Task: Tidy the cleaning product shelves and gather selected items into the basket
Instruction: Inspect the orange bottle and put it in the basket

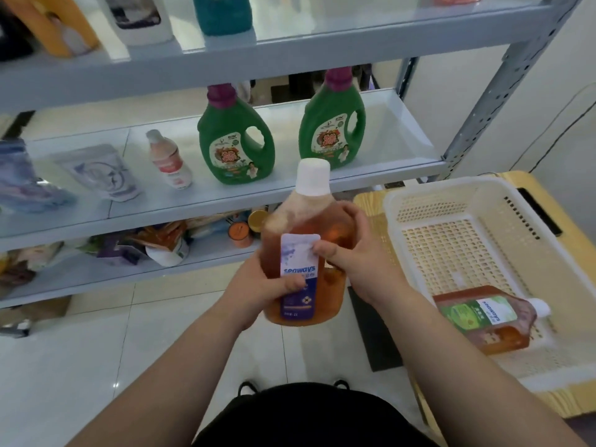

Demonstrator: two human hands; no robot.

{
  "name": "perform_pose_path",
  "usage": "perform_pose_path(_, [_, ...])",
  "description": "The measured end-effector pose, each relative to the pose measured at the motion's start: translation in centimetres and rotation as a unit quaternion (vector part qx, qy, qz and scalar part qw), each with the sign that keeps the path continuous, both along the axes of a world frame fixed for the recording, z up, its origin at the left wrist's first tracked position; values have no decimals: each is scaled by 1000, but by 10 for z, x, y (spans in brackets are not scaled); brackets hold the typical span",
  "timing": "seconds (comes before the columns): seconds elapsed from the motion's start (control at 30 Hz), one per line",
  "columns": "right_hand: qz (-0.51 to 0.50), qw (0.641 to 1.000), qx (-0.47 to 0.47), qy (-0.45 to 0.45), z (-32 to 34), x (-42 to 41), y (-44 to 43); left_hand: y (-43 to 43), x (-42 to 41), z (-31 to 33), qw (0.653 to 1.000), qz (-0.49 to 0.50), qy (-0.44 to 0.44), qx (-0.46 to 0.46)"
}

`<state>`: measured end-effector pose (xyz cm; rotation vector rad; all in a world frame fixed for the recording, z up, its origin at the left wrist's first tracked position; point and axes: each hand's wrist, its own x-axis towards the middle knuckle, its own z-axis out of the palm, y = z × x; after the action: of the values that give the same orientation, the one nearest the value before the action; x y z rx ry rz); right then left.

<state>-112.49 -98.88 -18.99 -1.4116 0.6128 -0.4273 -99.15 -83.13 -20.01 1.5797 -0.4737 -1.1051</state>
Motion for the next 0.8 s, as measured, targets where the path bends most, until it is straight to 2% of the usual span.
perform_pose_path(0.13, [26,998,-49,19,11,24,27,21,36,2,996,25,-88,-13])
perform_pose_path(0.2, [21,994,-86,56,22,39,34,30,48,2,991,34,-129,0])
perform_pose_path(0.3, [-39,964,-228,129,46,61,34,40,58,1,972,46,-230,18])
perform_pose_path(0.37, [-46,942,-287,169,64,73,35,46,64,2,952,30,-302,36])
perform_pose_path(0.4, [-29,922,-327,206,71,79,35,49,67,2,945,19,-325,39])
perform_pose_path(0.5, [5,814,-473,337,83,95,41,60,77,3,928,-8,-369,49])
perform_pose_path(0.57, [-7,785,-504,360,87,106,49,70,86,5,923,-31,-380,50])
perform_pose_path(0.7, [30,802,-538,258,89,112,74,99,118,9,944,-80,-316,46])
perform_pose_path(0.8, [121,842,-491,188,90,112,89,122,133,4,955,-114,-268,53])
